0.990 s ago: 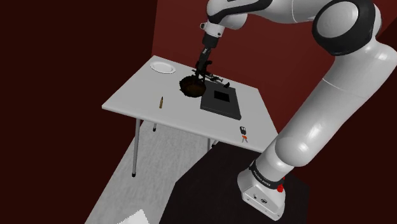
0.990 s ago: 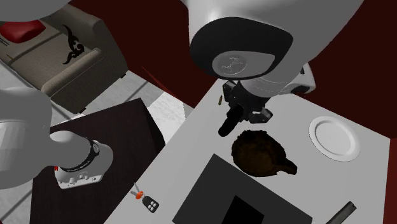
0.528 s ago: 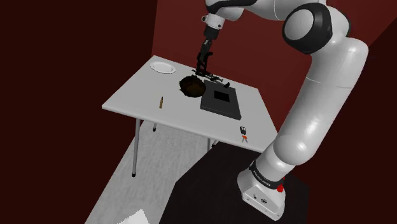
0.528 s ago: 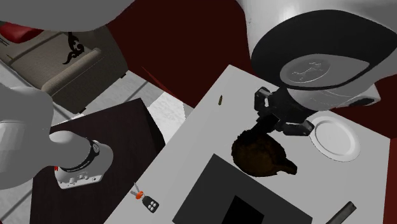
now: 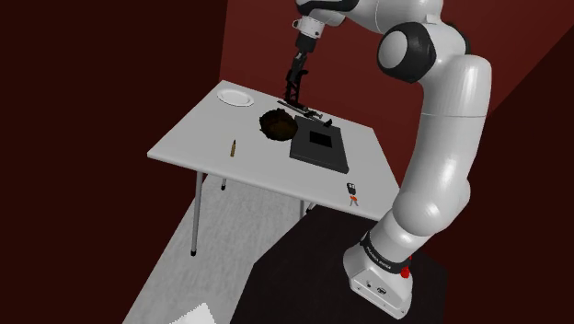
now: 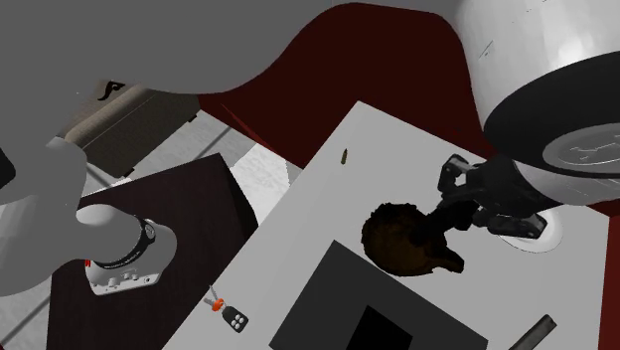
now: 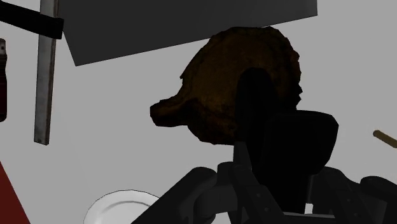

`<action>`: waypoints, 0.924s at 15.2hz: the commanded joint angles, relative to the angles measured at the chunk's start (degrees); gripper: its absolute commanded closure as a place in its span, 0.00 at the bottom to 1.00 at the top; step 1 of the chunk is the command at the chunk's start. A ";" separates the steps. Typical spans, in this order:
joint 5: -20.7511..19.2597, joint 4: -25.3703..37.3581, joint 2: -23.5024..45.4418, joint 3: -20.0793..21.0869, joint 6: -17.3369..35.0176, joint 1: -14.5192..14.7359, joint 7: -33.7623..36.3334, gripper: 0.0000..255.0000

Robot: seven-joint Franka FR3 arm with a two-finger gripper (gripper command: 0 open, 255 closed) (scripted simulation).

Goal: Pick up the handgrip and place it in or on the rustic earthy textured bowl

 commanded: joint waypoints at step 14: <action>0.66 -9.31 1.35 0.35 10.56 0.50 -1.16 1.00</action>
